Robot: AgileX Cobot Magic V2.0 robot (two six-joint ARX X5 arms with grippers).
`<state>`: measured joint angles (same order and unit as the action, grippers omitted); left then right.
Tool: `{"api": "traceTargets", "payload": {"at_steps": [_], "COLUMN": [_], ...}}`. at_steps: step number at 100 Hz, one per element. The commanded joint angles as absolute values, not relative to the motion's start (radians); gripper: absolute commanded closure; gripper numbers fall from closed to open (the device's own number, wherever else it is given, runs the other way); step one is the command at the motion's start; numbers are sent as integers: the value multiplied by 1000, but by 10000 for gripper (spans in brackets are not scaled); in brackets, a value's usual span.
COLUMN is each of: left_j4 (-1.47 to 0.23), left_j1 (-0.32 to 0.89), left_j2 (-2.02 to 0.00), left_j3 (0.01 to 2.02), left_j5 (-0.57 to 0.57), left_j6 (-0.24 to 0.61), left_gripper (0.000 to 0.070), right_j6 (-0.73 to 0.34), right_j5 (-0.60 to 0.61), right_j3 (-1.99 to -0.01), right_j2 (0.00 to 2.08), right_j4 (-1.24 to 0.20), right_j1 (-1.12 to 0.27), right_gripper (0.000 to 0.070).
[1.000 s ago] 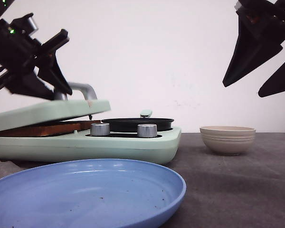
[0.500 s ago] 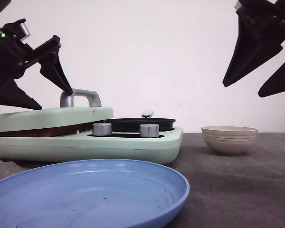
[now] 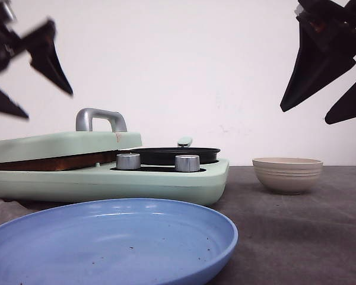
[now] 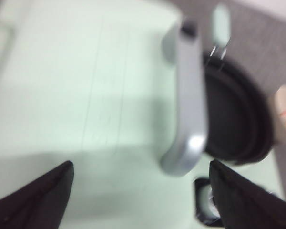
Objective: Make breakfast with bread and shrimp
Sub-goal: 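Release the lid handle and raise the left gripper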
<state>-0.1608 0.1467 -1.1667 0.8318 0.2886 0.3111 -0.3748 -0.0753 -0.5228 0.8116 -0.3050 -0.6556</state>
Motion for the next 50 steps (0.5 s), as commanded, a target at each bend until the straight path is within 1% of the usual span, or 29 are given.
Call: {"api": "traceTargets", "payload": {"at_steps": [1, 32, 50], "left_j4": [-141, -145, -227], "left_j1": [137, 83, 77], "left_j2": [-1124, -883, -782], "left_j3": [843, 844, 843], "left_j5": [284, 284, 284], "left_j6": [284, 263, 242], "left_gripper": [186, 188, 188], "right_j6": [-382, -381, -384], "right_j5": [-80, -79, -109], "right_j3": [-527, -527, -532], "right_j2": [815, 815, 815], "right_j4": [-299, -267, -212], "right_j1": [-665, -665, -656], "right_gripper": [288, 288, 288]}}
